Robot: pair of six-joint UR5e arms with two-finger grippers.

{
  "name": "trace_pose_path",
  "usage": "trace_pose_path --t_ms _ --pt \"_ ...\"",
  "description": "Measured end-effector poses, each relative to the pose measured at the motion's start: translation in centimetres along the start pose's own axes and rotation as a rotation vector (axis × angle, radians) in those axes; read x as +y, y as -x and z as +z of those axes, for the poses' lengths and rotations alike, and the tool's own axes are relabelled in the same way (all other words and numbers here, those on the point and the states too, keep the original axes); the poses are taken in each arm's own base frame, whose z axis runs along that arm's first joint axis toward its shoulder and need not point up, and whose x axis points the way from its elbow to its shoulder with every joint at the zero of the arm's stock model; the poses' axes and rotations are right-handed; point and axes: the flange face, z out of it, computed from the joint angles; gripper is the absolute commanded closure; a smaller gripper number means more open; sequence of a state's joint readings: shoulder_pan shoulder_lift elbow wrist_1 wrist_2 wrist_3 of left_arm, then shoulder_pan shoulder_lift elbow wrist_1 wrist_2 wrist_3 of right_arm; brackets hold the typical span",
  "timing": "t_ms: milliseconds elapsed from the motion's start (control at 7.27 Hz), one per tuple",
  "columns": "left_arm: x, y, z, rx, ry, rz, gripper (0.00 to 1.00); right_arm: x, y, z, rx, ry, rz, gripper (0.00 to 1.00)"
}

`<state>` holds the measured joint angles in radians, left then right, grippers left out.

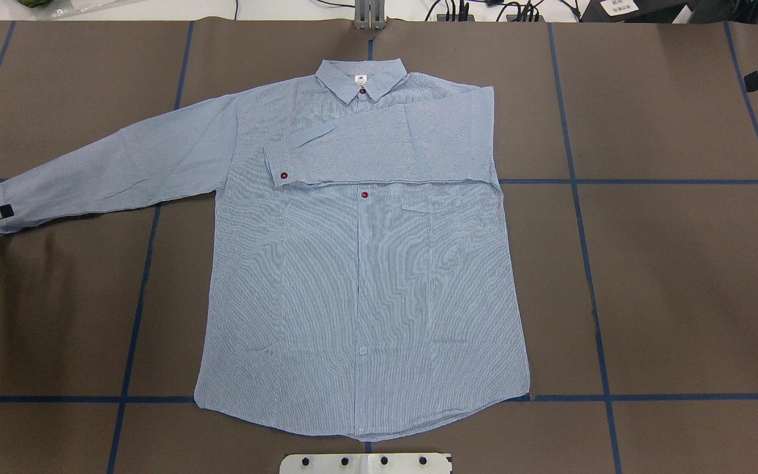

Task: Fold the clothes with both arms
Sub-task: 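Release the sleeve on the shirt and withdraw the right arm, then grasp the cuff of the other sleeve with the left gripper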

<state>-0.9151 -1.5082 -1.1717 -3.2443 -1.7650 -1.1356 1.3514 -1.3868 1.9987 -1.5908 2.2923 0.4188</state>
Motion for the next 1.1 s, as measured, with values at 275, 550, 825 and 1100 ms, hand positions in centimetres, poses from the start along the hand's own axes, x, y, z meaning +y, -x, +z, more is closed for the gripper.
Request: trace_pose_path --t_ms 275,550,825,1100 --pt "0.33 0.37 0.16 -0.006 0.010 0.006 0.21 -0.02 -0.05 -0.04 0.002 -0.001 0.001 0.00" --pt "0.72 0.88 -0.11 -0.013 0.020 0.007 0.22 -0.02 -0.04 -0.03 0.002 -0.001 0.001 0.00" --pt "0.81 1.00 -0.18 -0.015 0.019 0.007 0.82 0.01 -0.05 0.01 0.002 -0.001 0.002 0.00" --pt "0.76 0.99 -0.21 -0.015 0.015 0.007 1.00 -0.01 -0.03 0.00 0.003 -0.001 0.002 0.00"
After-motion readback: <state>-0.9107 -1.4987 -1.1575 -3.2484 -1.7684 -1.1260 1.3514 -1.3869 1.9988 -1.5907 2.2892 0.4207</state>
